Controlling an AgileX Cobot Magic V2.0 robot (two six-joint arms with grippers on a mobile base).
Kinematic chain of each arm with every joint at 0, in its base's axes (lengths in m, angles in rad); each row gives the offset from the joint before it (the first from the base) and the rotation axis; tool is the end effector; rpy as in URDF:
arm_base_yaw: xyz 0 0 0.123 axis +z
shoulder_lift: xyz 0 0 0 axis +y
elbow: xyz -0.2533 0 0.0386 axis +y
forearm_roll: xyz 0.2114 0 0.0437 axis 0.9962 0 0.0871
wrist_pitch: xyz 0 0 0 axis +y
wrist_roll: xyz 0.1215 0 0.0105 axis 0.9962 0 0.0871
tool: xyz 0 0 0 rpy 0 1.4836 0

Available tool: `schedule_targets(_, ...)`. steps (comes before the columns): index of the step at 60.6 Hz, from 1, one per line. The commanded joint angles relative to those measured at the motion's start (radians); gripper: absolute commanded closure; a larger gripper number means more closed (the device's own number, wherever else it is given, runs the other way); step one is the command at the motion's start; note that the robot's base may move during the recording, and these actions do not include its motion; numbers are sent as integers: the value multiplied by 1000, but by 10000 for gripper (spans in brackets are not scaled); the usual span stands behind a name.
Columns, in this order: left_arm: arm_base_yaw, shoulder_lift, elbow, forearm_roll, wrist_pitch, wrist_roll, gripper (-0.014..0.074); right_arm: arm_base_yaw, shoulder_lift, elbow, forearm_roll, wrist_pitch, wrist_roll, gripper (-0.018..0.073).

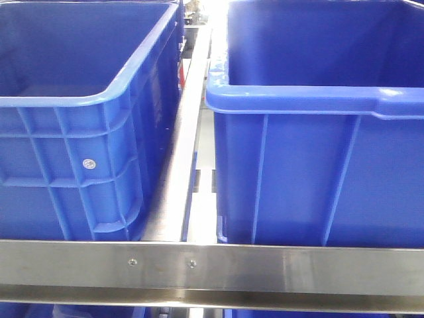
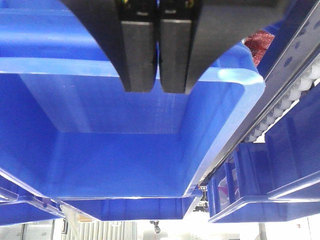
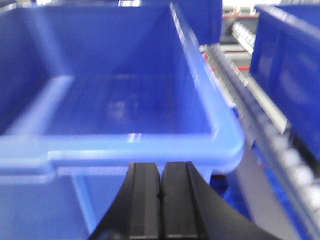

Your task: Pick red cube and place on left shelf

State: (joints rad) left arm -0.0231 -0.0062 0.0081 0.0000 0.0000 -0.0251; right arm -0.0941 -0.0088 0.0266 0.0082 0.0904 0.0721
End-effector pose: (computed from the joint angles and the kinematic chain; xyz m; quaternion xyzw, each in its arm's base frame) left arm 0.0794 -0.0018 0.2136 -0.0007 0.6763 -0.0178 0.7364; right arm 0.0801 -0.0075 0.1966 0.0620 0.7118 -0.0046 0.6996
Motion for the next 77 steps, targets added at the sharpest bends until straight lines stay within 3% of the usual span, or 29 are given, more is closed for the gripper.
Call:
schedule_targets(1,-4,-16,25,0,-85,0,495,-8,-24,-14,9,-110,-4,501)
schedule_targets(77,-4,-16,25,0,-84,0,495,-8,-23,-14,9,-107,-4,501)
